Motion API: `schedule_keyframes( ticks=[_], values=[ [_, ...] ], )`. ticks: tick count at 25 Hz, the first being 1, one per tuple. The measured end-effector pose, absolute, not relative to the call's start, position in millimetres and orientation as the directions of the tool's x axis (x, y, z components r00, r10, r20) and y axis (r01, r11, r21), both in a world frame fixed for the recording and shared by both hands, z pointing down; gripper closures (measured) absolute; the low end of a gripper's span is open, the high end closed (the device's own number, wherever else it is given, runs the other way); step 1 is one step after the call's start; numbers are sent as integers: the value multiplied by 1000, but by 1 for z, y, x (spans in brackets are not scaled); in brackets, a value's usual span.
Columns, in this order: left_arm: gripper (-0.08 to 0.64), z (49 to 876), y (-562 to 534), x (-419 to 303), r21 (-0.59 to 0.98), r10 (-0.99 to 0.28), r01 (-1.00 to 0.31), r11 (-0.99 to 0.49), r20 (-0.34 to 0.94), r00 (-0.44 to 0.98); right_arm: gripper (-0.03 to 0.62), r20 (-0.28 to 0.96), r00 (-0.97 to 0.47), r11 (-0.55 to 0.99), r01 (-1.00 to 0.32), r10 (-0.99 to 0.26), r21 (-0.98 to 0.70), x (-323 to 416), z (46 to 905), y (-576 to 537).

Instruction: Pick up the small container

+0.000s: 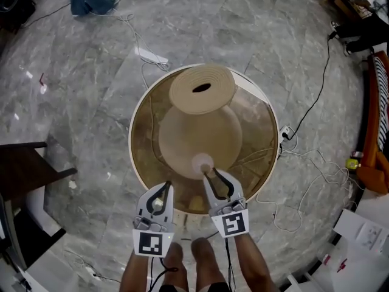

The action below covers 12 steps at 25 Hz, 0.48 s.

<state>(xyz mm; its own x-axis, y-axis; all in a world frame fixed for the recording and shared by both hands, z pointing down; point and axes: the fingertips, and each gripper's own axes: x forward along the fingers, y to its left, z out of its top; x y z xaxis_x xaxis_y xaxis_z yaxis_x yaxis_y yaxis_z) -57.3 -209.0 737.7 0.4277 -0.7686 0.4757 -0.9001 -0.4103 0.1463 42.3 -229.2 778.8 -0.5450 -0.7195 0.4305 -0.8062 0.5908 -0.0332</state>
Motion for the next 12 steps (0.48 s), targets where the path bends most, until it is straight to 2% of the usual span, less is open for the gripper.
schedule_keyframes(
  ticks=[5,12],
  values=[
    [541,753,-210,-64,153,-770,-906,-396,483,418,430,440,-554,600,-799,-707,-41,34,807,-235],
    [541,780,-211,-71,154,-758,-910,-386,509,408,422,459,-561,610,-791,-689,-52,27,842,-242]
  ],
)
